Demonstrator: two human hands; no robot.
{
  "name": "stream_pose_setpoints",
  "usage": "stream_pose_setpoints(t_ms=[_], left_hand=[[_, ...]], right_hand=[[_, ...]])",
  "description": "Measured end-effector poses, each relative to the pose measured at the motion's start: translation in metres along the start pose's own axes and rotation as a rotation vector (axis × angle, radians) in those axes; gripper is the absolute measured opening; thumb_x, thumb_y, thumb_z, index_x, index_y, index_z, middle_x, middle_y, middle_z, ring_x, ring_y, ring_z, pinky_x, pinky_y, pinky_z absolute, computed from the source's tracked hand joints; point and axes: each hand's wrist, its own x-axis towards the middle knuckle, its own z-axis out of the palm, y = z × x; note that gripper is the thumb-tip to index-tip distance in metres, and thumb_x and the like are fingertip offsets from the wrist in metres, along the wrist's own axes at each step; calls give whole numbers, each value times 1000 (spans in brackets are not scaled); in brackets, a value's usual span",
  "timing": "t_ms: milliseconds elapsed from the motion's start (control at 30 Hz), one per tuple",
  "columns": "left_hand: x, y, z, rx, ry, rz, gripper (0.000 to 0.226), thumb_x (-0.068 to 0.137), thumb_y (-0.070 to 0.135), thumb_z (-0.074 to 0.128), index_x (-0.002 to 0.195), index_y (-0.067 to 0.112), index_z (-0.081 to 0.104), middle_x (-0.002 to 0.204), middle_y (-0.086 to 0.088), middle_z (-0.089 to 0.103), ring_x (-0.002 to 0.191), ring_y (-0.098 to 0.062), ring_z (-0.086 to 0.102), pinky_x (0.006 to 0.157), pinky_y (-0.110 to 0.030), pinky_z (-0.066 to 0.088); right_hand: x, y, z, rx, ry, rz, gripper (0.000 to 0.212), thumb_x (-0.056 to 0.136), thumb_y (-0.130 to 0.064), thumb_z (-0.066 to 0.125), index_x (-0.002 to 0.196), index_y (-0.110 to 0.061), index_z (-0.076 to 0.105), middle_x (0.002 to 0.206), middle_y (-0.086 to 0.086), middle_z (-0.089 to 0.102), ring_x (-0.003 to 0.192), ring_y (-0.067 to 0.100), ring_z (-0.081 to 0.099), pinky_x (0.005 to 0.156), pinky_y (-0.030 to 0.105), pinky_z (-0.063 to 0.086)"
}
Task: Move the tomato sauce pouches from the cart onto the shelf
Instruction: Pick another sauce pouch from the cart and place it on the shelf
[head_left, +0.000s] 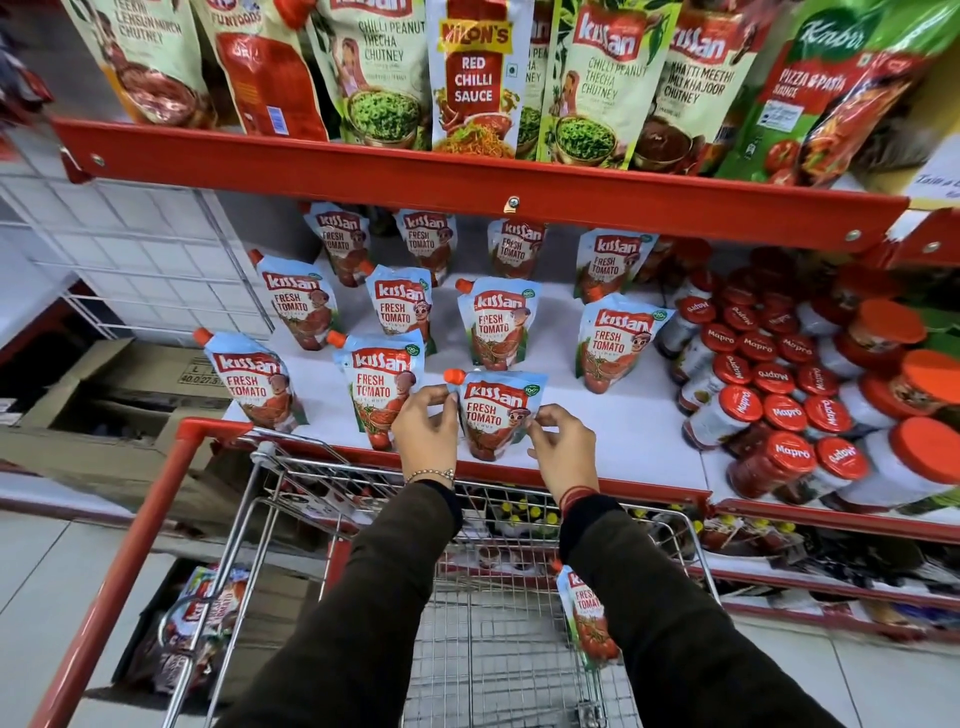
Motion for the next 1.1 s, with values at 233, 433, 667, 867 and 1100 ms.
stream_pose_setpoints(t_ms=[233,433,667,867,1100], left_hand=[[0,3,1,-7,-13,-42,17,93,17,65,102,4,70,104,-15,73,88,-33,73,83,-47,62],[-6,1,-1,16,-5,-14,16,93,17,64,101,4,70,101,-14,74,86,-31,73,83,-44,62],[-11,1,0,8,-18,-13,25,95,16,61,115,2,66,118,-15,70,100,-28,71,78,-23,52],[-22,-11,1,5,-12,-2,27,95,8,57,121,2,65,120,-15,69,105,-25,68,76,-13,49],[-46,-30,5,-111,41,20,30,95,13,58,125,9,59,119,-11,68,111,-27,66,90,-32,58]], right_hand=[[1,-2,-4,-14,-19,-1,2,96,-14,63,97,-15,65,98,0,68,87,28,74,85,51,63],[-4,4,-6,-32,-27,-28,5,97,-15,62,94,-19,61,99,1,68,87,27,74,86,50,63],[-7,6,-6,-47,-47,-37,13,98,-18,60,109,-13,65,111,6,72,89,25,73,88,47,62],[-15,14,-10,-73,-49,-69,19,97,-13,60,114,-9,67,115,9,75,98,18,69,86,24,52],[-29,34,-23,-2,-6,-59,18,97,-19,59,114,-19,68,107,3,75,88,17,73,87,38,61]])
